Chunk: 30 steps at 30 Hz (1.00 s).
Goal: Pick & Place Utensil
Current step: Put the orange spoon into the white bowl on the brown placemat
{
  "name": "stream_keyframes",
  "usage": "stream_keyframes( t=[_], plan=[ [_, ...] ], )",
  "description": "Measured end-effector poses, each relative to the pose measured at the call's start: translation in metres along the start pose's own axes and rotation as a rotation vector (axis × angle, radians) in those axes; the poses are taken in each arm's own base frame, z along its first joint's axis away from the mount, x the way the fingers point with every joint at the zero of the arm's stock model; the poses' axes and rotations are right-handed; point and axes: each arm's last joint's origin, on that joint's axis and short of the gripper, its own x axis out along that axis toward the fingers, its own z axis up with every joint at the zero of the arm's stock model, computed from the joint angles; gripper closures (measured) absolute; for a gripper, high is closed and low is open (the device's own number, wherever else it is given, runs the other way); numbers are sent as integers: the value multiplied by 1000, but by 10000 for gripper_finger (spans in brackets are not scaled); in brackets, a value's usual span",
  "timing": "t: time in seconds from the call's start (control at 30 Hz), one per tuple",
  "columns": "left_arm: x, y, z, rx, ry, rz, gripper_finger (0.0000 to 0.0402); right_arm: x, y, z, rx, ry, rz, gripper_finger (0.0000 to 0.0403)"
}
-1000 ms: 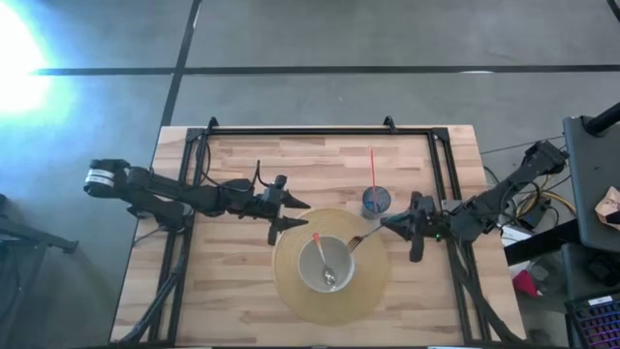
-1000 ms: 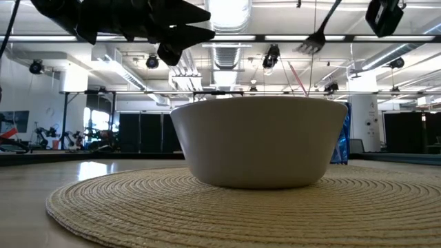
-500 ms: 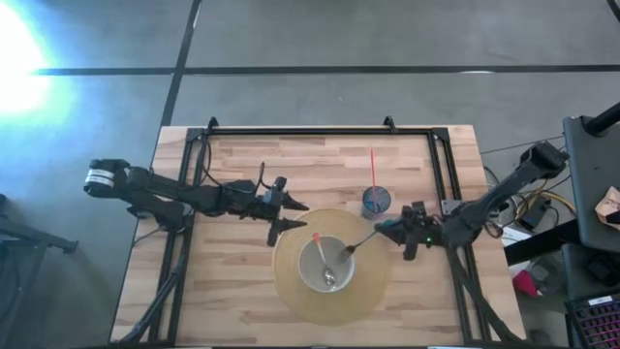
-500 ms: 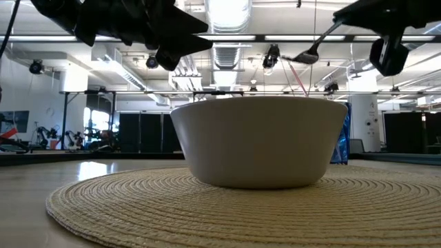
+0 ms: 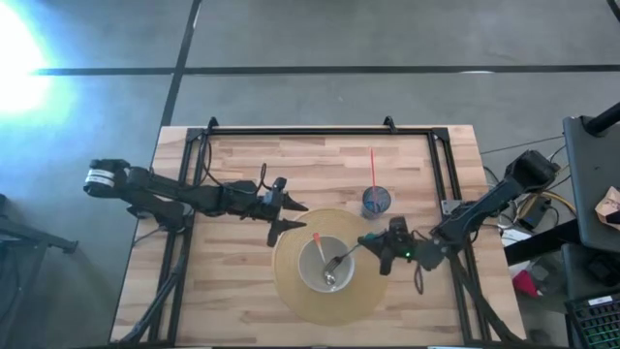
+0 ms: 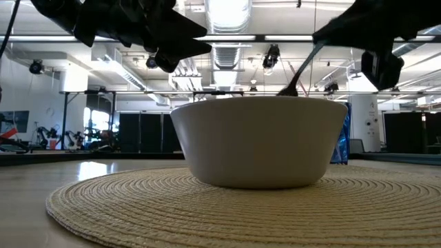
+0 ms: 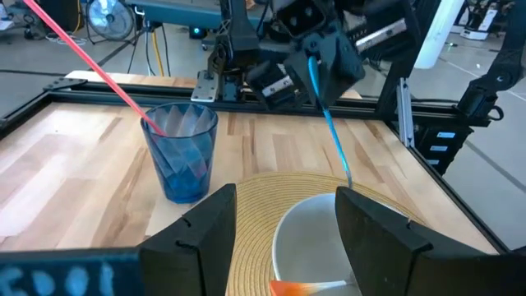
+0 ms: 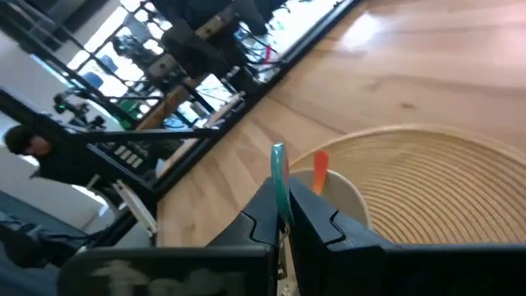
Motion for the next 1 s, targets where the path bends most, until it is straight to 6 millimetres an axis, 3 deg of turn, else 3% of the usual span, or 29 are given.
stream_keyframes(
  t=[0.47,1.0],
  plan=[
    [0,0,0,16,0,-1,202,19,-12,-33,129,13,-66,394],
    [0,0,0,15,-1,0,202,27,-25,-51,42,10,-131,394]
  ],
)
